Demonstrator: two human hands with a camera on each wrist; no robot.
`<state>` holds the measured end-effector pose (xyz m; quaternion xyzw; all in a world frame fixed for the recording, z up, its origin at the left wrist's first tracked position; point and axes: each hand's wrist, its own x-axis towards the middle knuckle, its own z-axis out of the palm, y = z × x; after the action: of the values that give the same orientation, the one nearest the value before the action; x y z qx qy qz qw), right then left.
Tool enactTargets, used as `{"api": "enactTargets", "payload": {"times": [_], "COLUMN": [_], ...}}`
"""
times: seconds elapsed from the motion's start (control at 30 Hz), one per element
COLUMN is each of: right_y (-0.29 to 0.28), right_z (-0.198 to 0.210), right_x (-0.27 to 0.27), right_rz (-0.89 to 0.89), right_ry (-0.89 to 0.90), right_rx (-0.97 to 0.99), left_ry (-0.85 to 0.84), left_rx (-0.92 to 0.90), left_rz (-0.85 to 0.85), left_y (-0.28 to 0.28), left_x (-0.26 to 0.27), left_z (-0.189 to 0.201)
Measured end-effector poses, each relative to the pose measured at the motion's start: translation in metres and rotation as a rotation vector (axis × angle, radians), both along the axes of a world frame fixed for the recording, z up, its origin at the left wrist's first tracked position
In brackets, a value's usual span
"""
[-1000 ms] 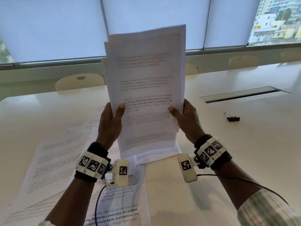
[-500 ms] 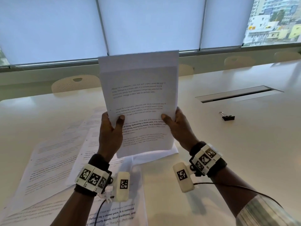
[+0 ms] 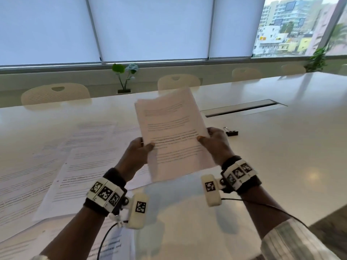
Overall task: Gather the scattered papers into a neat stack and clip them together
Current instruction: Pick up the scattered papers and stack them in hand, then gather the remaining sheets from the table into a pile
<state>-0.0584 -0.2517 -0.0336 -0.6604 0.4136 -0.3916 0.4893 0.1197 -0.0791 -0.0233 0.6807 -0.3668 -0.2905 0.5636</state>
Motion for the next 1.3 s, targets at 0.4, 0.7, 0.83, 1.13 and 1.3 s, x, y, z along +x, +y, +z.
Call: {"api": "enactTargets", "payload": {"times": [0.4,0.7,0.83,1.13,1.3], "right_y": [-0.090,-0.072,-0.045,0.045,0.093], "right_z": [-0.018,0.030,0.055,0.014,-0.008], "right_x": [-0.089,-0.067,-0.024,0.099,0.140], "right_rz": [-0.135,-0.036,0.221,0.511,0.599], "right_ry": [0.544,0.858,0.671,0.847,1.141], "right_rx": [0.224,-0.159,-0.116,-0.210,-0.423], "left_ry": [0.032,0.131,0.160,0.030,-0.087], "left_rx": [0.102,0.050,0.041,0.223,0.423], "left_rz": [0.114,0.349,0.439,0.549,0.365], "left_y": [0.013,0.065,0.098,0.175,0.200], "left_x": [0.018,0.057,0.069,0.107,0.135], "left_z": [-0.004,0.006,0.007,-0.005,-0.020]}}
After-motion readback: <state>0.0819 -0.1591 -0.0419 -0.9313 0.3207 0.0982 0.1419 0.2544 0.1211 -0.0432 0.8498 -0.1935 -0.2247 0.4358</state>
